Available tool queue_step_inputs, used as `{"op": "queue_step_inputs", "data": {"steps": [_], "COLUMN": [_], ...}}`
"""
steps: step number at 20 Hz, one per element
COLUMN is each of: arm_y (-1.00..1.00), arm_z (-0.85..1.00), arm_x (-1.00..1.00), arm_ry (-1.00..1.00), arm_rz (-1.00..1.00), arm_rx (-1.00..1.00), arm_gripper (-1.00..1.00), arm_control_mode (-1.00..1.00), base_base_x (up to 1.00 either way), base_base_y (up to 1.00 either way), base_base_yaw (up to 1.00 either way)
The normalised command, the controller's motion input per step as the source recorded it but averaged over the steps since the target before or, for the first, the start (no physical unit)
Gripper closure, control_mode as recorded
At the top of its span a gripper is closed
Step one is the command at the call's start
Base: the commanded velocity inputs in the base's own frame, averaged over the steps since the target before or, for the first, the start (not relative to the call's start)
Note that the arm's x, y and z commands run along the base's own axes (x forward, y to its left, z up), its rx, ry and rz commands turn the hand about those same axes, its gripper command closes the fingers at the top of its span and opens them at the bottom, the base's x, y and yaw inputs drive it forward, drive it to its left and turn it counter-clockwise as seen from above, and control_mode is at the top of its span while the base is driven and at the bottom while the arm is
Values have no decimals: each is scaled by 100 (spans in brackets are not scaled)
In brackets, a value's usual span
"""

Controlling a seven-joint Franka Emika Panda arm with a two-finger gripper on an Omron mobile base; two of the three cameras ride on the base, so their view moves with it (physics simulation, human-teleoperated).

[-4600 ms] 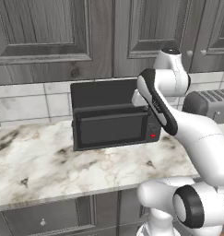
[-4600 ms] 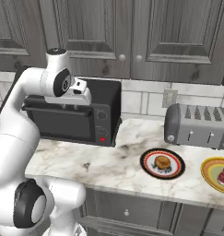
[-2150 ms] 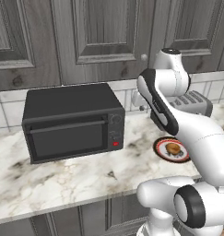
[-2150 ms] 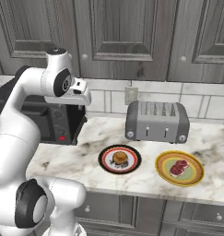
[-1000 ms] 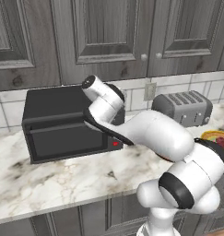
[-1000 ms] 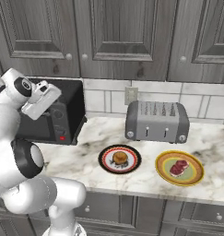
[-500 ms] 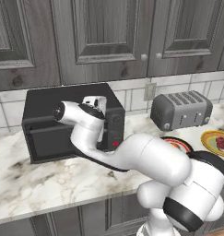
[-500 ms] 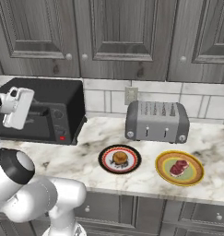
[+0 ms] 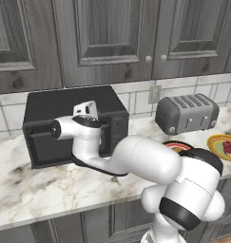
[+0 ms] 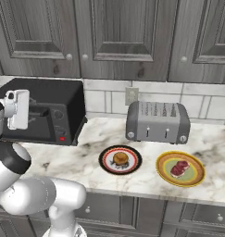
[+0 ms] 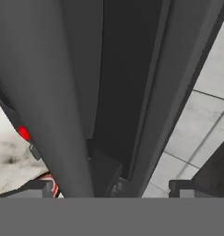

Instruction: Open the toaster oven door. Place the bread on the bottom rack in the toaster oven and place the steak on the top rack.

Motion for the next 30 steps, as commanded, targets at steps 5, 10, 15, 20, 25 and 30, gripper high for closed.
{"op": "queue_step_inputs", "data": {"steps": [5, 10, 15, 20, 25, 30], "arm_y": [0, 0, 1, 0, 16, 21], "arm_z": [-48, -95, -100, -100, -61, -45], "arm_x": [0, -1, -31, -55, -92, -100], "arm_ry": [-5, -4, -1, 24, 77, 85], "arm_rz": [0, 0, 0, -2, 1, 2], "arm_rx": [-1, 3, 1, -3, -7, 0], "arm_gripper": [-100, 100, 100, 100, 100, 100], "arm_control_mode": [-100, -100, -100, -100, -100, -100], "base_base_x": [0, 0, 0, 0, 0, 0], "base_base_y": [0, 0, 0, 0, 0, 0], "base_base_yaw": [0, 0, 0, 0, 0, 0]}}
